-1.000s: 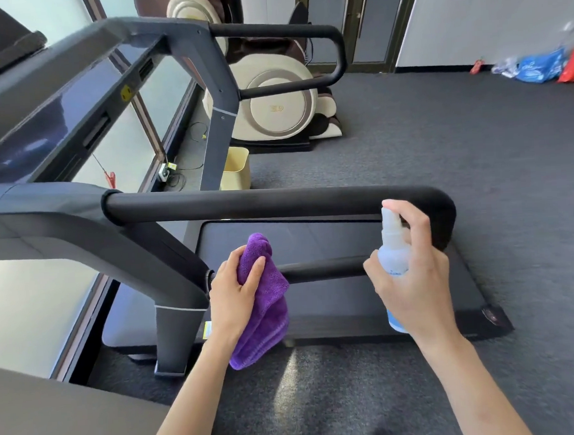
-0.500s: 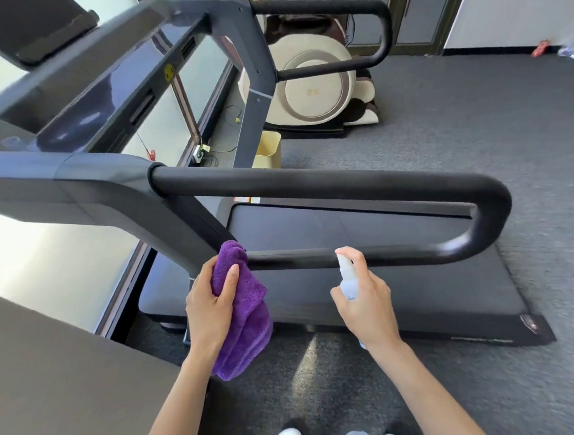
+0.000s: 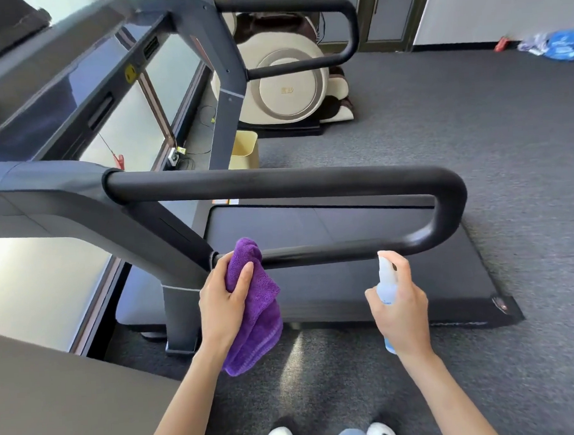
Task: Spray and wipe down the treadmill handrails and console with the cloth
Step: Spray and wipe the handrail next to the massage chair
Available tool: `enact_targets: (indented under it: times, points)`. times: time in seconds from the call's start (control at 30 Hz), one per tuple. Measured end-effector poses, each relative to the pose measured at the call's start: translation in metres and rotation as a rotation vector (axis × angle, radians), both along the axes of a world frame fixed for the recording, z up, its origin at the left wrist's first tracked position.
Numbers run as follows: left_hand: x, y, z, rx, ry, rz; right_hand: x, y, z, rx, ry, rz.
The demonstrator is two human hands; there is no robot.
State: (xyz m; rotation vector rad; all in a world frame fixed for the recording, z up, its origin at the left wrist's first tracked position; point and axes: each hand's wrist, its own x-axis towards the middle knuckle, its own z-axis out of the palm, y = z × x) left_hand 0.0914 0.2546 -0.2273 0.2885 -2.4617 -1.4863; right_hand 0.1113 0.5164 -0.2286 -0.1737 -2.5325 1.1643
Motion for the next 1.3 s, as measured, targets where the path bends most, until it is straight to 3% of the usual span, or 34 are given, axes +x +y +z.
enact_targets:
  times: [0.2, 0.4, 0.5, 0.6, 0.67, 0.87, 1.13, 1.3]
  points:
    - [-0.003, 0.012, 0.006, -0.052, 0.016, -0.018, 0.005, 0.012, 0.013, -0.049, 0.003, 0.032]
    - [-0.025, -0.001, 0.029, -0.336, 0.130, 0.056, 0.003, 0.026, 0.019, -0.043, 0.052, 0.074]
    - [-0.044, -0.005, 0.025, -0.574, 0.180, 0.051, 0.002, 0.029, 0.014, -0.057, 0.056, 0.086]
    - [-0.057, 0.000, 0.002, -0.939, -0.058, -0.165, 0.001, 0.027, 0.012, -0.103, 0.007, 0.108]
    - [-0.058, -0.003, -0.015, -1.033, -0.101, -0.269, 0.001, 0.025, 0.012, -0.115, 0.002, 0.136]
    - [-0.070, -0.010, -0.022, -0.987, -0.004, -0.273, -0.002, 0.024, 0.011, -0.113, -0.004, 0.135]
    - [-0.077, 0.070, -0.014, -0.822, 0.120, -0.167, -0.008, 0.016, 0.016, -0.134, 0.043, 0.186]
    - [-0.073, 0.086, -0.019, -0.979, 0.220, -0.419, -0.021, 0.005, 0.017, -0.105, 0.071, 0.262]
